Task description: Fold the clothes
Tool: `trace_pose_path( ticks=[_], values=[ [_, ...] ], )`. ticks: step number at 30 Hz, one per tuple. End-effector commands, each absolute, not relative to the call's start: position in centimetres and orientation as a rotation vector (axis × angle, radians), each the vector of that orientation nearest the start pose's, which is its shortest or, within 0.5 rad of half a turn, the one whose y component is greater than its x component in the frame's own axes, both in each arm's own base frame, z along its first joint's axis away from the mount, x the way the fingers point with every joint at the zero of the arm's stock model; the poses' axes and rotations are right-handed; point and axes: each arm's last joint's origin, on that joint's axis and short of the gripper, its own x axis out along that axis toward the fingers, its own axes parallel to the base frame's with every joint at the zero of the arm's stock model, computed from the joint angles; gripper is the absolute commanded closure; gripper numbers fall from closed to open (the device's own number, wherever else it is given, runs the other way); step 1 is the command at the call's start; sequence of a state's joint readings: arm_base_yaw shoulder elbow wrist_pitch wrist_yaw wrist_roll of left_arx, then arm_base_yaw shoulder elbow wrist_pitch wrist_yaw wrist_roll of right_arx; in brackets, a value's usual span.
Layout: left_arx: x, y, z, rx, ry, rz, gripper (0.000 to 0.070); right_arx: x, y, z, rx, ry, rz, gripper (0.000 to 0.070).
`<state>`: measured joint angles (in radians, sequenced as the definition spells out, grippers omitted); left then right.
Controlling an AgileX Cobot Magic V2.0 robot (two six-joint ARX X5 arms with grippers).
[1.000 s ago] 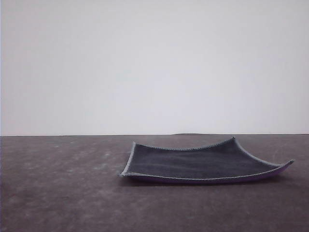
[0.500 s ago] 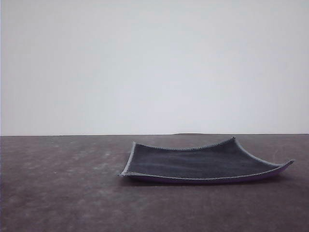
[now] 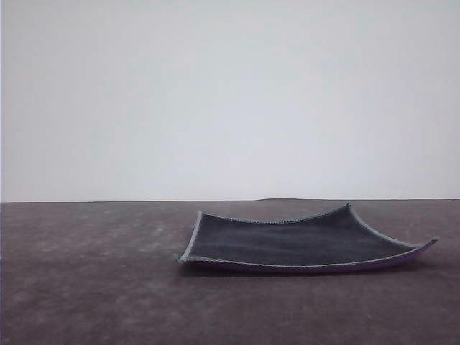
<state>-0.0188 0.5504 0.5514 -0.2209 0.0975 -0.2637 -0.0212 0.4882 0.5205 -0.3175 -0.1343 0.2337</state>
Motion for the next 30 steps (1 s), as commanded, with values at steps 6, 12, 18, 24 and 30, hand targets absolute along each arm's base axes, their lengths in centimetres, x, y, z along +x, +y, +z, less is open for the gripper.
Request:
trace_pose_path(
  ticks=[6, 12, 18, 24, 30],
  values=[
    [22.3, -1.8, 30.4, -0.270, 0.436, -0.280, 0.0684, 18.6, 0.3, 31.9, 0.200, 0.377, 0.206, 0.0700],
    [29.1, -3.5, 29.6, -0.313, 0.577, -0.465, 0.0684, 24.5, 0.5, 32.0, 0.223, 0.490, 0.291, 0.0700],
    [32.9, -5.0, 27.8, -0.319, 0.660, -0.514, 0.0684, 28.3, 0.5, 29.2, 0.255, 0.619, 0.323, 0.0700],
    [34.1, -6.0, 26.3, -0.317, 0.714, -0.542, 0.0684, 29.9, 0.5, 26.6, 0.256, 0.713, 0.326, 0.0700],
    [34.0, -6.7, 26.1, -0.300, 0.720, -0.570, 0.0670, 30.2, 0.5, 26.2, 0.244, 0.722, 0.352, 0.0623]
  ],
)
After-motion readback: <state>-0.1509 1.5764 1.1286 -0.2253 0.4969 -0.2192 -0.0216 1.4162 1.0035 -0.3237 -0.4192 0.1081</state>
